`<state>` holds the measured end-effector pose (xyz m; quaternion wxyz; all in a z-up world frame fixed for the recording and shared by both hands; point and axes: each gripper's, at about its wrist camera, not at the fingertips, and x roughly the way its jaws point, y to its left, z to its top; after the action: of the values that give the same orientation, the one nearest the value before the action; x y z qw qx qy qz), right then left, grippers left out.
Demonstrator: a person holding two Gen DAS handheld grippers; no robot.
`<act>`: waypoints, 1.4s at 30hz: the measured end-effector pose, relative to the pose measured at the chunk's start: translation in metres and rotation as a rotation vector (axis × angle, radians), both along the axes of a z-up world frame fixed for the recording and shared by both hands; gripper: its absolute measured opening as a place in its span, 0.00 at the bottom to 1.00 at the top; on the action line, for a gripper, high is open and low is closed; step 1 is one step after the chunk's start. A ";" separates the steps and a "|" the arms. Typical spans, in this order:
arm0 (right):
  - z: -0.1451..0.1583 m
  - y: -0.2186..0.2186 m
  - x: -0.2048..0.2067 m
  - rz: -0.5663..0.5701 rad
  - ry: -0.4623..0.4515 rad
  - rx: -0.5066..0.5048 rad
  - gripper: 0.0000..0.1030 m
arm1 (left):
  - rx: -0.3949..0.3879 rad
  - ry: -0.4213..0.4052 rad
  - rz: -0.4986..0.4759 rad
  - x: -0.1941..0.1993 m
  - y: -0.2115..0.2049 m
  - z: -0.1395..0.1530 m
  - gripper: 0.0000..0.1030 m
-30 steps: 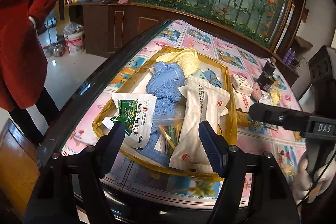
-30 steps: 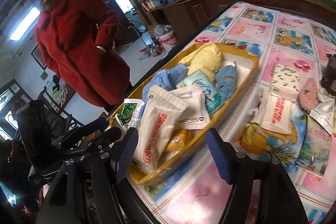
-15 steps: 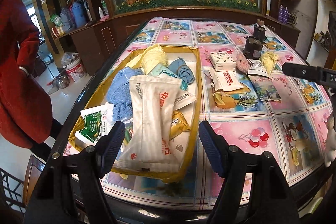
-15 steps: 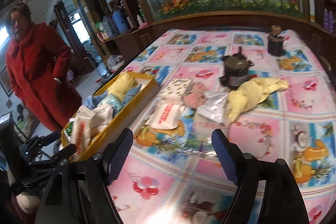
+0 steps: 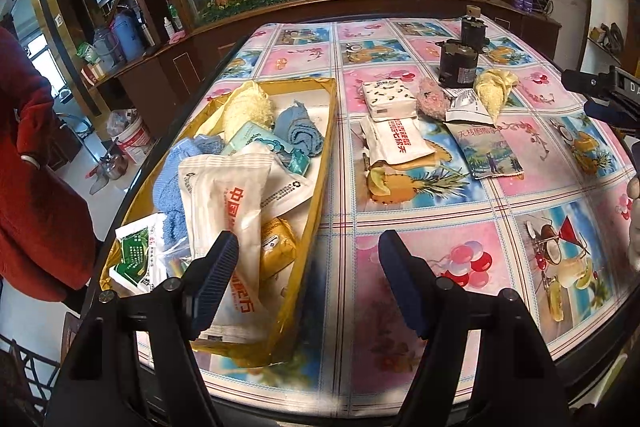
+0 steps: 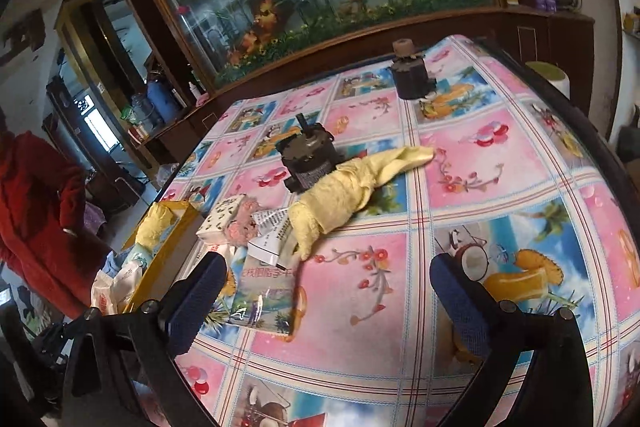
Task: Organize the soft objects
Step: 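Grasp the white lemon-print tissue pack with the left tool while the right tool reaches the yellow towel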
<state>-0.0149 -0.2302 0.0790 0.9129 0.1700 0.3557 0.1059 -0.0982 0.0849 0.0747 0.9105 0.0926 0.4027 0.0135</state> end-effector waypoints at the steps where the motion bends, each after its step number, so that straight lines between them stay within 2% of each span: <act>1: -0.004 -0.003 0.001 -0.006 0.011 0.012 1.00 | -0.006 0.007 -0.007 0.001 -0.001 -0.001 0.70; 4: -0.013 -0.016 0.010 -0.031 0.037 0.022 1.00 | -0.082 0.035 -0.040 0.007 -0.001 0.000 0.70; 8: -0.014 -0.030 0.033 -0.066 0.047 0.011 1.00 | -0.254 0.094 -0.093 0.028 -0.004 0.002 0.70; 11: -0.014 -0.034 0.050 -0.078 0.030 0.013 1.00 | -0.327 0.129 -0.135 0.049 -0.017 0.003 0.70; 13: -0.018 -0.036 0.055 -0.085 0.012 0.010 1.00 | -0.328 0.131 -0.158 0.064 -0.029 0.004 0.70; 15: -0.026 -0.039 0.057 -0.096 0.040 -0.003 1.00 | -0.316 0.125 -0.170 0.080 -0.040 0.004 0.70; 20: -0.038 -0.055 0.054 -0.107 0.084 0.119 1.00 | -0.356 0.112 -0.150 0.140 -0.052 -0.001 0.70; 25: -0.033 -0.055 0.050 -0.109 0.060 0.124 1.00 | -0.265 0.124 -0.083 0.204 -0.065 -0.017 0.70; 29: -0.030 -0.048 0.051 -0.085 0.056 0.118 1.00 | -0.238 0.194 -0.061 0.232 -0.067 -0.036 0.70; 30: -0.030 -0.047 0.051 -0.081 0.054 0.116 1.00 | -0.243 0.220 -0.059 0.234 -0.066 -0.043 0.60; 31: -0.030 -0.046 0.051 -0.078 0.052 0.116 1.00 | -0.210 0.217 -0.054 0.234 -0.067 -0.045 0.52; 32: -0.029 -0.046 0.051 -0.074 0.050 0.116 1.00 | -0.187 0.208 -0.065 0.230 -0.069 -0.045 0.49; 39: -0.031 -0.043 0.051 -0.074 0.057 0.111 1.00 | -0.309 0.215 -0.124 0.201 -0.069 -0.036 0.49; 42: -0.028 -0.045 0.047 -0.096 0.035 0.088 1.00 | -0.392 0.232 -0.176 0.177 -0.070 -0.026 0.49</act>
<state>0.0324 -0.2752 0.0514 0.9022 0.2286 0.3579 0.0748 0.0785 0.0153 0.0485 0.8565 -0.0504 0.4898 -0.1550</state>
